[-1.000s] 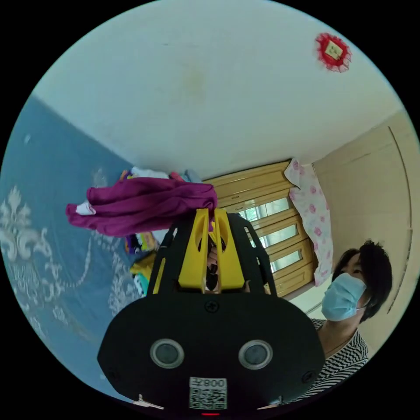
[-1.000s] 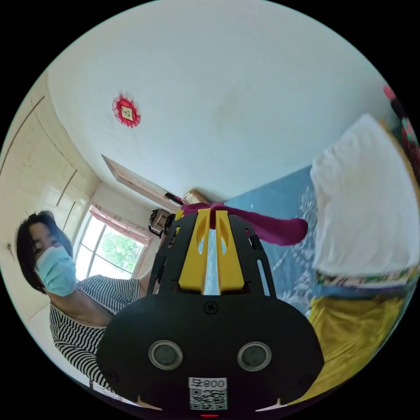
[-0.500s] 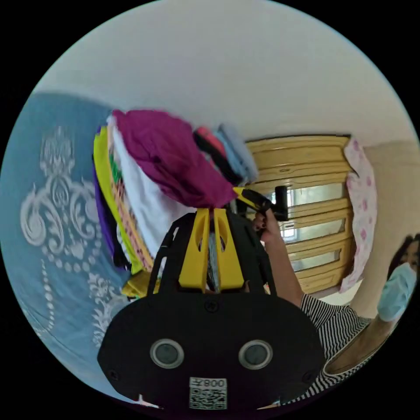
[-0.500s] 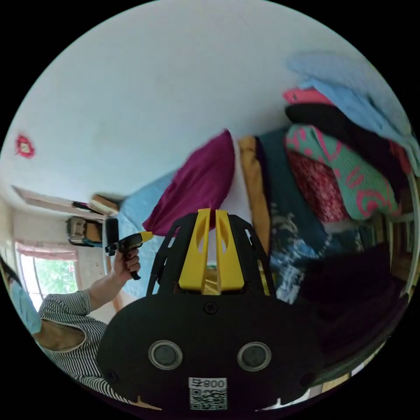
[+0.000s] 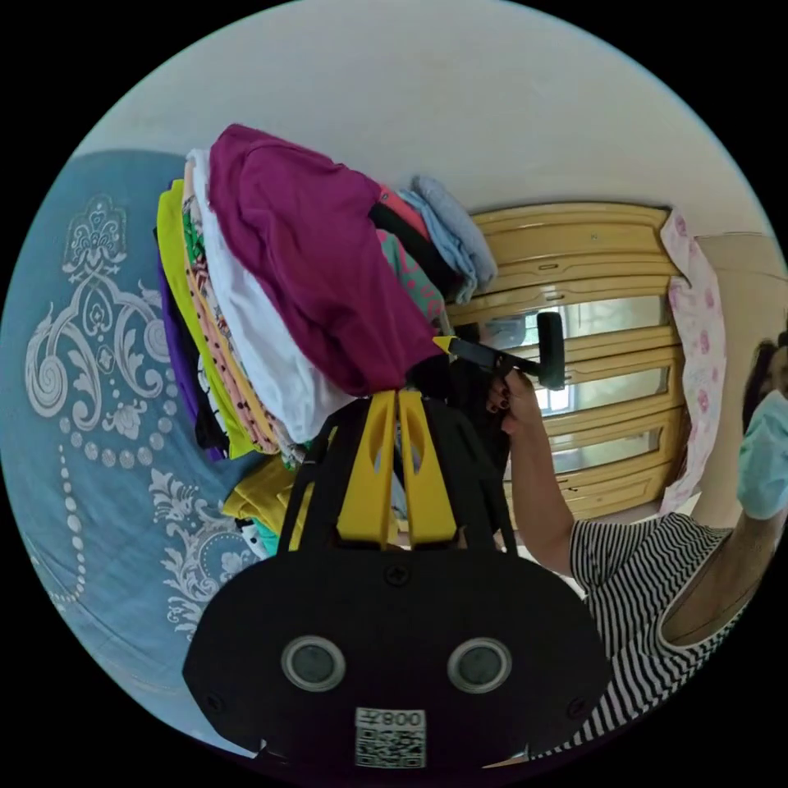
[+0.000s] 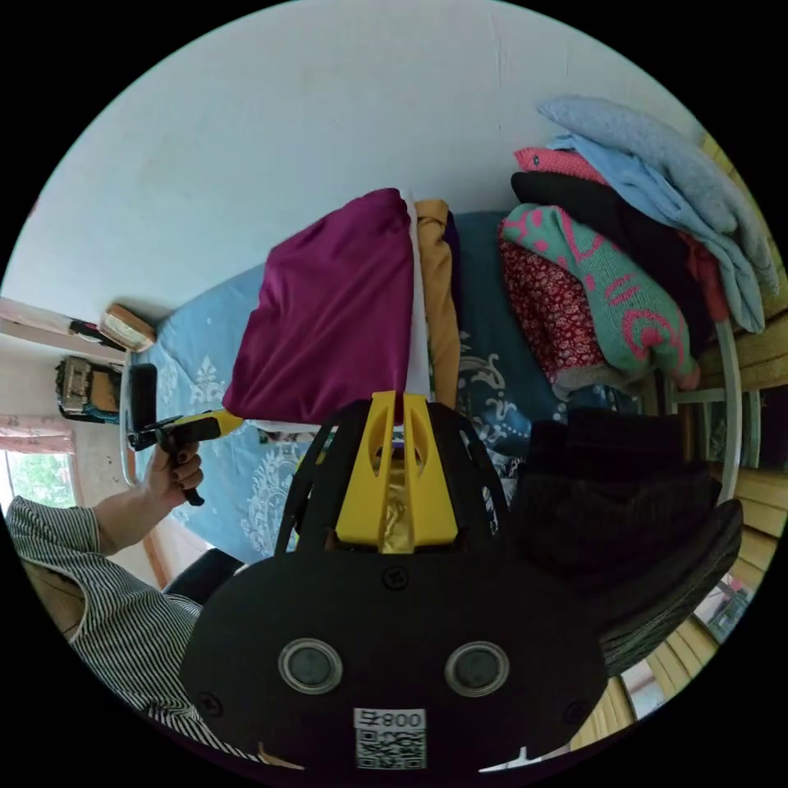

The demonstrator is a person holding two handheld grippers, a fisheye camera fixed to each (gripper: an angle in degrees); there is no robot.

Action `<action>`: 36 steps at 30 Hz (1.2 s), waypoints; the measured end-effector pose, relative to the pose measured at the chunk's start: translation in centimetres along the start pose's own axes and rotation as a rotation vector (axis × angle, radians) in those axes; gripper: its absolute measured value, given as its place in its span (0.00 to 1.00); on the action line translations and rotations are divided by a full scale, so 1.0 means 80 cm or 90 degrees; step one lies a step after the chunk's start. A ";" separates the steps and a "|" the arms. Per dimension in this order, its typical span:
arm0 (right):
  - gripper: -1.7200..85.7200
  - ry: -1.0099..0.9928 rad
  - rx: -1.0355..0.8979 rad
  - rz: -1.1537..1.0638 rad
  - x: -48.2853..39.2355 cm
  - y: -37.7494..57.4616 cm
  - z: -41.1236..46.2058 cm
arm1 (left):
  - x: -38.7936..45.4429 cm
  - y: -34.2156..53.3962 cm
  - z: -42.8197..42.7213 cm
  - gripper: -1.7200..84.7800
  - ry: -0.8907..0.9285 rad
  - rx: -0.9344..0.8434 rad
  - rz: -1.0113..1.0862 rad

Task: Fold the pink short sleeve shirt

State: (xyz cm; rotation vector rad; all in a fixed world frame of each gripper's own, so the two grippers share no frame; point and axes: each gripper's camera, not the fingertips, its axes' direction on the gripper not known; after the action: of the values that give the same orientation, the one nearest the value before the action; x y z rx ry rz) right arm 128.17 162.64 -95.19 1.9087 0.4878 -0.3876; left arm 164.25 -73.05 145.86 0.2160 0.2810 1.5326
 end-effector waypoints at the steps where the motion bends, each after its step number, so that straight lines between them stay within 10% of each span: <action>1: 0.04 0.012 -0.021 0.007 0.002 -0.003 0.021 | -0.020 0.010 0.026 0.03 -0.013 -0.002 -0.004; 18: 0.02 0.205 0.116 -0.008 -0.058 0.079 0.072 | -0.084 0.138 0.218 0.02 -0.154 0.005 0.150; 36: 0.03 0.019 0.113 0.074 0.001 0.280 0.143 | -0.190 0.419 0.370 0.05 -0.245 -0.149 0.132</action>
State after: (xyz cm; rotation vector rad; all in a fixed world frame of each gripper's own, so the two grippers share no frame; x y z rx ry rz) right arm 139.09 144.45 -81.66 2.1062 0.3690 -0.3357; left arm 141.43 -86.14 185.07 0.3559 -0.2308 1.6756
